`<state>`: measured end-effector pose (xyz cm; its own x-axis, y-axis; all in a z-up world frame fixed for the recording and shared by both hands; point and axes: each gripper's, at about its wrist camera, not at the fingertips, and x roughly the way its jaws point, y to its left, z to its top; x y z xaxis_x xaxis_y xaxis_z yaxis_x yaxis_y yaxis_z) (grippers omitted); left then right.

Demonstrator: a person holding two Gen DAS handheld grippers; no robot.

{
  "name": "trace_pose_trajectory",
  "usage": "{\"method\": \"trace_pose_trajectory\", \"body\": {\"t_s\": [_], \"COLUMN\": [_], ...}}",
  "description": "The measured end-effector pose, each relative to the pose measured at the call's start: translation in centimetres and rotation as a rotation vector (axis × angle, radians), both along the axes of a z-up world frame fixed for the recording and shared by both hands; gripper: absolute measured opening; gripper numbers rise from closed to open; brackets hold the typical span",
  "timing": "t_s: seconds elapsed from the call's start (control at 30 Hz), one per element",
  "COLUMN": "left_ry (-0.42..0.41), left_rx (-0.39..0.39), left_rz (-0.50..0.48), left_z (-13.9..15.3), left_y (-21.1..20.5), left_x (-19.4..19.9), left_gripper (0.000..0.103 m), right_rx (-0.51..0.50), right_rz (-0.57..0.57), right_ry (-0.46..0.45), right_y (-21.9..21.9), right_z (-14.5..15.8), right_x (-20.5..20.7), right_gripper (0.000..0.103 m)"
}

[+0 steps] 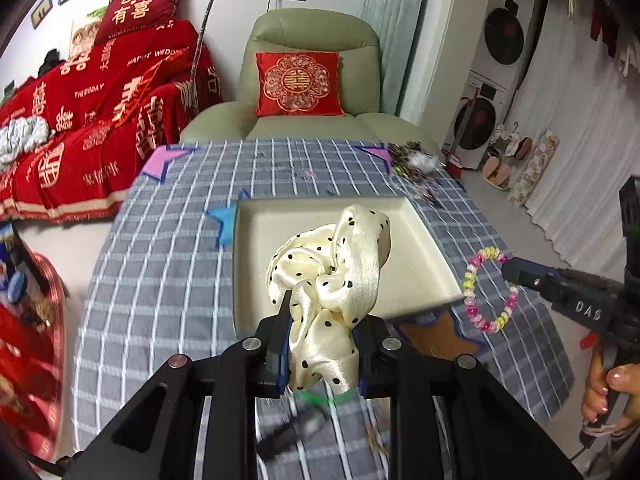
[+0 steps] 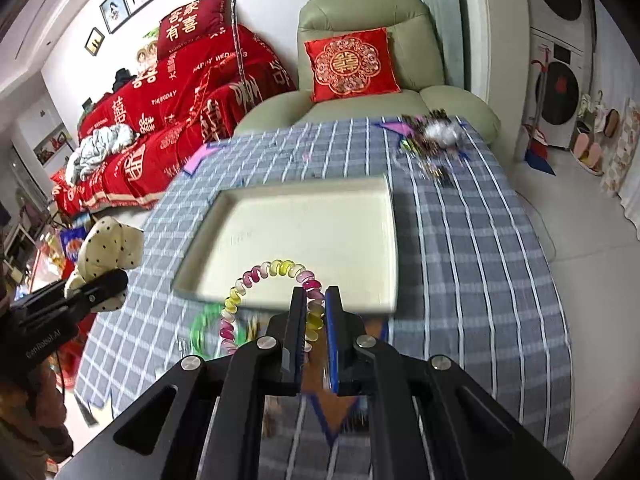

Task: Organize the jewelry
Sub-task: 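Lower the scrunchie and bracelet into the cream tray and open both grippers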

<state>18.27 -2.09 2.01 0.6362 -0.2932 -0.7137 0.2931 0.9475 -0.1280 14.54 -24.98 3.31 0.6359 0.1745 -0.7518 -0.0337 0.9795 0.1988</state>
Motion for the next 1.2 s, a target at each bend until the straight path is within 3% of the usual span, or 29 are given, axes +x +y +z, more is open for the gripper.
{"method": "trace_pose_trajectory", "body": {"t_s": [0.2, 0.33, 0.43, 0.73, 0.87, 0.93, 1.0, 1.13, 1.2], "left_ry": [0.037, 0.073, 0.096, 0.186, 0.186, 0.172, 0.164, 0.133, 0.135], "left_rx": [0.008, 0.024, 0.078, 0.177, 0.238, 0.268, 0.288, 0.326, 0.327], "left_rz": [0.046, 0.067, 0.075, 0.078, 0.078, 0.077, 0.070, 0.086, 0.091], "left_z": [-1.3, -3.4, -5.5, -11.2, -12.7, -12.8, -12.8, -12.4, -12.1], "left_y": [-1.4, -2.6, -3.7, -5.8, -6.7, -7.1, -7.5, -7.7, -7.7], "left_x": [7.5, 11.6, 14.4, 18.2, 18.7, 18.7, 18.6, 18.3, 18.3], "left_gripper": [0.032, 0.032, 0.032, 0.032, 0.032, 0.038, 0.062, 0.064, 0.064], "right_rx": [0.061, 0.127, 0.115, 0.050, -0.005, -0.020, -0.027, -0.053, -0.046], "right_rz": [-0.014, -0.046, -0.057, -0.087, -0.086, -0.088, -0.092, -0.084, -0.084], "right_ry": [0.023, 0.073, 0.102, 0.167, 0.181, 0.195, 0.209, 0.201, 0.209], "right_y": [-0.6, -1.3, -1.1, -0.8, -0.6, -0.6, -0.7, -0.3, -0.3], "right_z": [-0.1, -2.3, -4.4, -10.2, -11.8, -12.6, -13.2, -13.2, -13.1], "right_x": [8.1, 13.3, 15.9, 20.0, 20.8, 21.0, 21.1, 21.1, 21.2], "right_gripper": [0.010, 0.010, 0.010, 0.010, 0.010, 0.010, 0.010, 0.015, 0.031]}}
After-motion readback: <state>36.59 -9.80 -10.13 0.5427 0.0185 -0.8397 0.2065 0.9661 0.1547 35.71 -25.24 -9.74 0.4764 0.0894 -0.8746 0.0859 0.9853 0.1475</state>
